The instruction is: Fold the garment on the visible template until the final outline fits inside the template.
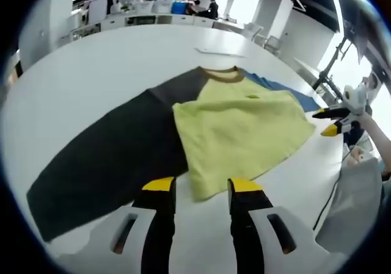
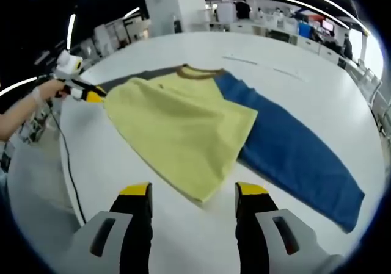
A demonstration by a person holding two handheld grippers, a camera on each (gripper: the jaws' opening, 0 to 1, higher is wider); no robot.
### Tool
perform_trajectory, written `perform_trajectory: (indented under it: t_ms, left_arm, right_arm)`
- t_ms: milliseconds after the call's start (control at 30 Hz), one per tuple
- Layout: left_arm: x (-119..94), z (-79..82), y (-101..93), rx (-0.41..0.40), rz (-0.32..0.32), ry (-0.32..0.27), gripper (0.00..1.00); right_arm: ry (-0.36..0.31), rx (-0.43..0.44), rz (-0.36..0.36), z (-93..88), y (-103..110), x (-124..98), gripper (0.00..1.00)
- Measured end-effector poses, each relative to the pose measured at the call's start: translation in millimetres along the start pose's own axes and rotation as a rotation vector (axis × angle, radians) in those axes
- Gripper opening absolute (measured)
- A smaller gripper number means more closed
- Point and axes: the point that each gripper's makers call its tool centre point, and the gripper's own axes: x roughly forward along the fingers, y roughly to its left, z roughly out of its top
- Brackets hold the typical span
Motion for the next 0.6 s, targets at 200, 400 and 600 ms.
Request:
perform_trajectory:
  t_ms: [200, 400, 600]
  left_arm:
    - [2.3, -1.2, 2.3, -0.009, 0.001, 0.005, 0.29]
    - [5.1, -0.8, 5.9, -0.019, 0.006, 0.01, 0.26]
    - [7.4, -2.2, 6.0, -0.026, 0.001, 0.018, 0.23]
  right_arm:
    - [0.008, 0.004, 0.0, -1.8, -1.0, 3.0, 0.51]
    - [0.02, 0.009, 0.002, -4.4, -2.1, 7.1, 0.49]
    - [0.027, 0.021, -0.016, -9.1, -10.7, 8.9, 0.47]
